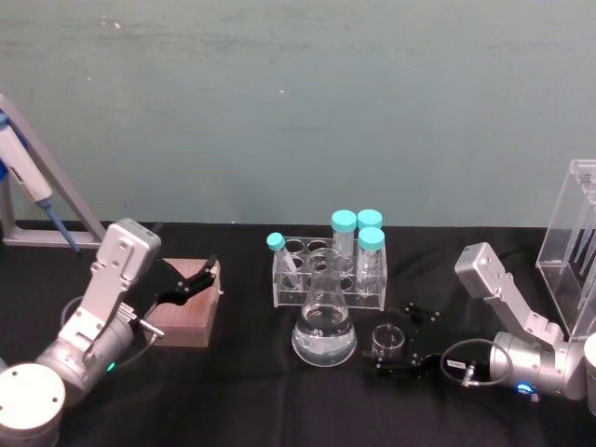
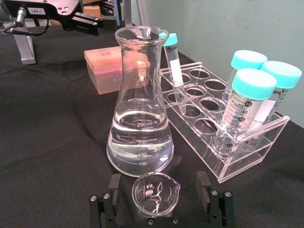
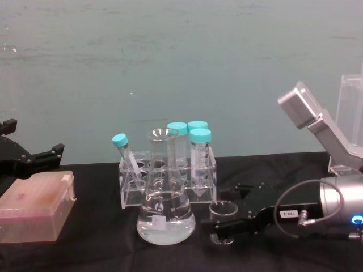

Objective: Place the experimental apparatus aside using one hand.

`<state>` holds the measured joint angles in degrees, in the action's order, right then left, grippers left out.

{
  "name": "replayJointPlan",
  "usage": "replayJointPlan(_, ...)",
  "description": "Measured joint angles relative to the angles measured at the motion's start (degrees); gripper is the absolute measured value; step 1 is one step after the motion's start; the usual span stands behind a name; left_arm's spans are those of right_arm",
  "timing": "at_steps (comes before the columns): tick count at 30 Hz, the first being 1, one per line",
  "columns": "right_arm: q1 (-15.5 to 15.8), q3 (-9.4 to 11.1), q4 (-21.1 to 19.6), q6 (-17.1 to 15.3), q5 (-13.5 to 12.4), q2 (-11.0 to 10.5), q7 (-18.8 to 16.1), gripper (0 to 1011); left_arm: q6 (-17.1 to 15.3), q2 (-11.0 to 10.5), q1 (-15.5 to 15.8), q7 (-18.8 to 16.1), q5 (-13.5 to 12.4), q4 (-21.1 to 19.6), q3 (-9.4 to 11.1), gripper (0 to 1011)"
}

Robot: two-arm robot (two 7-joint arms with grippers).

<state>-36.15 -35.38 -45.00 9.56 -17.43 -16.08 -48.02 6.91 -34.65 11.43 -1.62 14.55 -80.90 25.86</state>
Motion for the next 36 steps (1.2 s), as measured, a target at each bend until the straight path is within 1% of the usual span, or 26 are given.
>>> replayJointPlan(29, 0.03, 0.00, -0.09, -0.08, -0.07, -0.06, 0.15, 1003, 0.00, 0.00, 0.00, 0.00, 0.00, 0.00, 0.00, 1000)
replayJointPlan(31, 0.03, 0.00, -0.09, -0.09, -0.08, -0.06, 0.15, 995, 0.00, 0.00, 0.00, 0.00, 0.00, 0.00, 0.00, 1000)
replayJointPlan(35, 0.04, -0.01, -0.09, -0.10, -0.09, -0.06, 0.14, 908, 0.00, 0.00, 0.00, 0.00, 0.00, 0.00, 0.00, 1000)
replayJointPlan(36, 0.04, 0.00, -0.09, -0.10, -0.09, -0.06, 0.15, 873, 0.00, 0.00, 0.00, 0.00, 0.00, 0.00, 0.00, 1000)
